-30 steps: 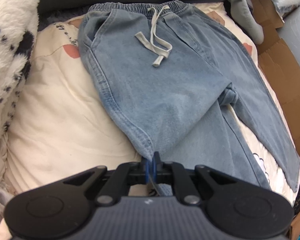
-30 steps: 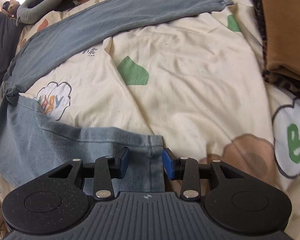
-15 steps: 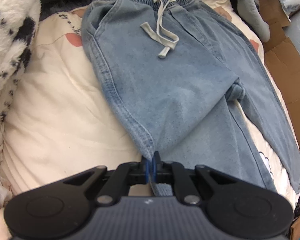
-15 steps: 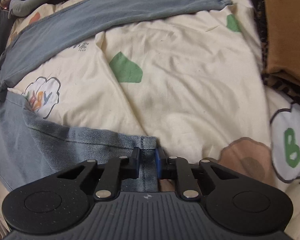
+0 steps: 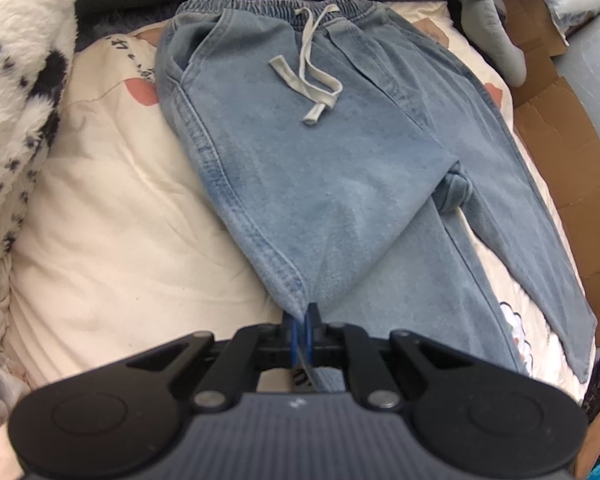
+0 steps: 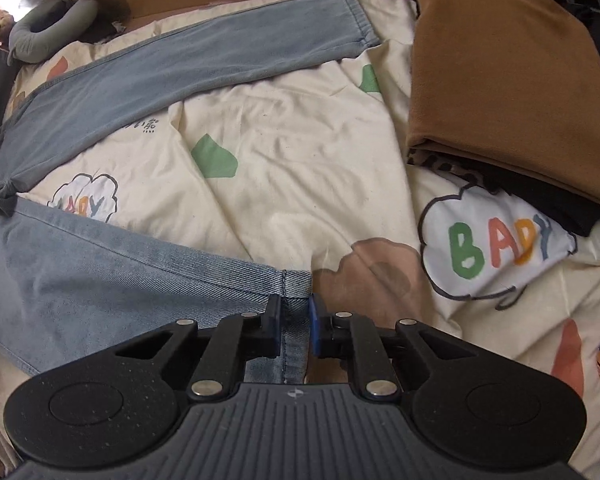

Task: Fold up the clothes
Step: 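Hold the leg with the left gripper while the right gripper releases and repositions on the hem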

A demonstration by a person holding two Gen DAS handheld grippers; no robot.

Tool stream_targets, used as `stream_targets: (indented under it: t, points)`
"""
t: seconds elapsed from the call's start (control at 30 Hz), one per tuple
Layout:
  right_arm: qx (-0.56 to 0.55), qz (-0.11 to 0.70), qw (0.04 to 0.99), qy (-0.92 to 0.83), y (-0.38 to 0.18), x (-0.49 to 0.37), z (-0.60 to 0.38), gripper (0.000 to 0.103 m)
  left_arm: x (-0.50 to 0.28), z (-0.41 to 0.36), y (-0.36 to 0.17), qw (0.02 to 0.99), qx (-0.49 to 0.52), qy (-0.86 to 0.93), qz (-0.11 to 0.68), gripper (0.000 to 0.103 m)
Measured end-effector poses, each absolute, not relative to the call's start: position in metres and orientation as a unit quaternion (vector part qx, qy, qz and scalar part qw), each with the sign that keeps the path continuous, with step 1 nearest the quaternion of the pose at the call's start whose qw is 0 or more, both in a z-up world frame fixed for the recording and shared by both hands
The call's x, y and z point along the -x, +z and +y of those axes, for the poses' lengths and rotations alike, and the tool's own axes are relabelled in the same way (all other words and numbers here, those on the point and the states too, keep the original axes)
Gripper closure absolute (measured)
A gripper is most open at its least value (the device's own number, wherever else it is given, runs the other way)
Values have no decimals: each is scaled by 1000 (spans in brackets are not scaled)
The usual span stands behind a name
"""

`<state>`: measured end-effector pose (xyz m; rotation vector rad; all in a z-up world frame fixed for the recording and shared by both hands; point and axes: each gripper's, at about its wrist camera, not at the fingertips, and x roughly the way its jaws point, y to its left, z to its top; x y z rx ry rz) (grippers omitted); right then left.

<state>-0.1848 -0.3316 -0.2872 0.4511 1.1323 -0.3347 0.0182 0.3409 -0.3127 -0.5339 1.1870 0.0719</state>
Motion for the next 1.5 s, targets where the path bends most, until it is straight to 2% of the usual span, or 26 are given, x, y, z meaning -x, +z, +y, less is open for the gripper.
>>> stream_targets:
  t: [0.53, 0.73, 1.13, 1.23, 1.33, 1.5]
  points:
    - [-216, 534, 790, -209, -244, 230, -344, 92, -21, 335, -303, 784, 250, -2, 568, 99]
    - [-227, 545, 777, -219, -240, 242, -336, 91, -31, 332, -315, 772, 240, 1, 588, 99]
    - [-232, 541, 774, -234, -297, 216, -353, 91, -49, 321, -348, 757, 226, 12, 613, 99]
    - [-247, 517, 786, -233, -306, 206, -363, 89, -49, 320, -353, 758, 233, 19, 609, 98]
    - [-259, 511, 783, -241, -311, 204, -372, 72, -48, 321, -353, 758, 238, 23, 607, 98]
    - [-269, 518, 778, -231, -308, 219, -372, 72, -50, 323, -353, 757, 240, 23, 607, 97]
